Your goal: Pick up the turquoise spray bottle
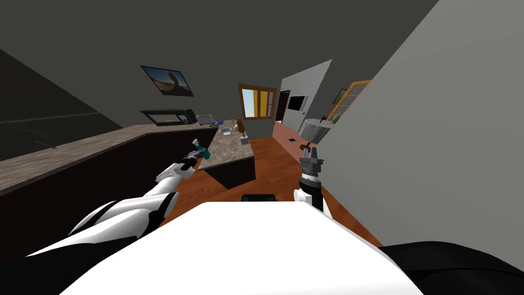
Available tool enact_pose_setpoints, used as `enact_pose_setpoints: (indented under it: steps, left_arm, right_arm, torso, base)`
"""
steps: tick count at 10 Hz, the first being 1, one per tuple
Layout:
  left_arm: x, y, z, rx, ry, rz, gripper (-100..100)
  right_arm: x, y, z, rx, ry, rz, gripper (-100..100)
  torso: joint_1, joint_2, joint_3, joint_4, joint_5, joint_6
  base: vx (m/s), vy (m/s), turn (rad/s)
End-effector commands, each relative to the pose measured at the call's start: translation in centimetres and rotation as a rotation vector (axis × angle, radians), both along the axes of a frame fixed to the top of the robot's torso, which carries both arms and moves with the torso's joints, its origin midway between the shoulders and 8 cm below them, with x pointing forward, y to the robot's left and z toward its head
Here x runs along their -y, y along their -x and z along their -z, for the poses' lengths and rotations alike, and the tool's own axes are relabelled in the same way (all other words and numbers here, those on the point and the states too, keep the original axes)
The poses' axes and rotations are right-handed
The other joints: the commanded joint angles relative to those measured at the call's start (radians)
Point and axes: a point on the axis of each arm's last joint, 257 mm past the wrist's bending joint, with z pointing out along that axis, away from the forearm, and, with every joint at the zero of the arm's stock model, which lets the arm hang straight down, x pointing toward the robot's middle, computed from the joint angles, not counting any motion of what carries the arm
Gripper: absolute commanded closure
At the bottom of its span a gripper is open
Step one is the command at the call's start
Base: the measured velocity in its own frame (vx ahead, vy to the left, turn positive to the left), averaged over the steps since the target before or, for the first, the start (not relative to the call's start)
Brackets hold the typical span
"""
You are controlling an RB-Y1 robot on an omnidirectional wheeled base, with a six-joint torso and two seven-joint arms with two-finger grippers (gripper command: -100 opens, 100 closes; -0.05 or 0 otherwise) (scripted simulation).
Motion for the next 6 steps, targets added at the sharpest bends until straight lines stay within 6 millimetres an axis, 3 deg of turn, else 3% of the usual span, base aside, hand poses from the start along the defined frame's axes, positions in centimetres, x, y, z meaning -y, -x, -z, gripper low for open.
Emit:
enact_pose_setpoints:
  steps: [1, 3, 4, 6]
  left_arm:
    - [-0.06, -0.8, -0.26, 0.004, 0.01, -0.01, -100]
    - [-0.18, -0.52, 0.07, -0.003, 0.012, -0.014, -100]
    - [-0.2, -0.5, 0.12, -0.004, 0.012, -0.014, 100]
    - [-0.18, -0.52, 0.08, -0.003, 0.011, -0.013, 100]
  right_arm:
    - [0.0, 0.0, 0.0, 0.0, 0.0, 0.0, 0]
    - [0.0, 0.0, 0.01, 0.0, 0.0, 0.0, 0]
    - [0.0, 0.0, 0.01, 0.0, 0.0, 0.0, 0]
    - [0.0, 0.0, 0.01, 0.0, 0.0, 0.0, 0]
  torso:
    - [0.0, 0.0, 0.0, 0.0, 0.0, 0.0]
    - [0.001, -0.004, -0.002, -0.001, 0.0, 0.0]
    - [0.001, -0.005, -0.003, -0.001, 0.0, 0.0]
    - [0.001, -0.006, -0.004, -0.001, 0.001, -0.001]
  base:
    - [-0.053, -0.003, 0.012]
    - [-0.006, 0.002, 0.005]
    - [0.0, 0.0, 0.0]
    - [0.0, 0.0, 0.0]
